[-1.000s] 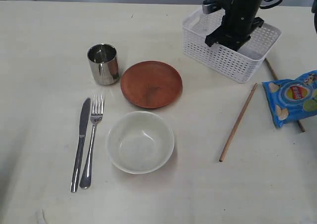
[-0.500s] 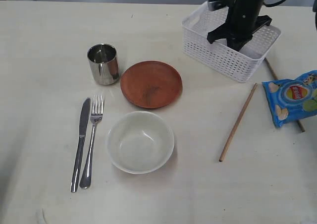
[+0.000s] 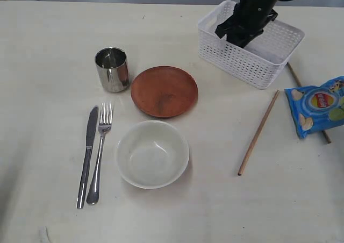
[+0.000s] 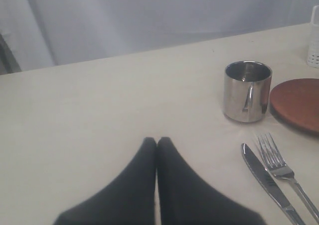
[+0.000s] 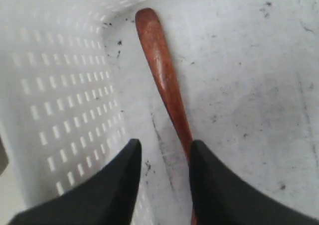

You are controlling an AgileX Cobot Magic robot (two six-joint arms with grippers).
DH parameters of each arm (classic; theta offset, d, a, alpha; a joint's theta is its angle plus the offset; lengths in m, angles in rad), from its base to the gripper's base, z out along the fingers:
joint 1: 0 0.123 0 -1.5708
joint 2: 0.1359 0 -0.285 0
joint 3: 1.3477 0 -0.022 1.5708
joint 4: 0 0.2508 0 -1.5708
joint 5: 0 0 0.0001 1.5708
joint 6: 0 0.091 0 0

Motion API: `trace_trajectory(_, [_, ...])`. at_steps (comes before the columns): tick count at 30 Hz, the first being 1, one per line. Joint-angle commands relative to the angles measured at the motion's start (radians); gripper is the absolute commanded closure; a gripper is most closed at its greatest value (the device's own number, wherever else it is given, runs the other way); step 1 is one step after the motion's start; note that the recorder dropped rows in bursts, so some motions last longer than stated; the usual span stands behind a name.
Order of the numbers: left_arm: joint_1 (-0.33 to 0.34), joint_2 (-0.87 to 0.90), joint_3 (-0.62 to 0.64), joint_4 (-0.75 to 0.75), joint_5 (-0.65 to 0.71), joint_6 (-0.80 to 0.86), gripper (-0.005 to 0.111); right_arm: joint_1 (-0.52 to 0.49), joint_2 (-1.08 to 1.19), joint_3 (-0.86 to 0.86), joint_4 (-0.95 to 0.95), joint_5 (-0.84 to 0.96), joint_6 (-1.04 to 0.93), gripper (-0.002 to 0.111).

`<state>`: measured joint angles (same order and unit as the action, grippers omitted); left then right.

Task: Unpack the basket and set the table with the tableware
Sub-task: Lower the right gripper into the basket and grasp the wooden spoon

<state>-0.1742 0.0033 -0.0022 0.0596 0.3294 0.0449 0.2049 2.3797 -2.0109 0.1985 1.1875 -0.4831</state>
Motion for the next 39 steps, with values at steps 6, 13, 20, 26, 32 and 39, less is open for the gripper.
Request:
trace_trajectory(6, [0.002,-0.003,0.002,-0.009,-0.007,0.000,0.107,-0.002,0.049,0.001,0.003,0.013,-0.030,0.068])
trace_trajectory(13, [0.002,-0.003,0.002,-0.009,-0.007,0.000,0.107,-0.002,0.085,0.001,-0.152,-0.040,0.107,0.068])
trace_trajectory(20, [0.002,-0.003,0.002,-0.009,-0.007,0.000,0.107,-0.015,0.101,0.001,-0.291,-0.040,0.226,0.097])
trace_trajectory(26, [0.002,-0.003,0.002,-0.009,-0.007,0.000,0.107,-0.017,0.103,0.001,-0.274,-0.040,0.222,0.109])
trace_trajectory(32, [0.002,-0.003,0.002,-0.009,-0.007,0.000,0.107,-0.017,0.081,0.001,-0.274,-0.090,0.304,0.109])
trace_trajectory(39, [0.002,-0.003,0.002,-0.009,-0.007,0.000,0.107,-0.017,0.017,0.001,-0.246,-0.153,0.332,0.109])
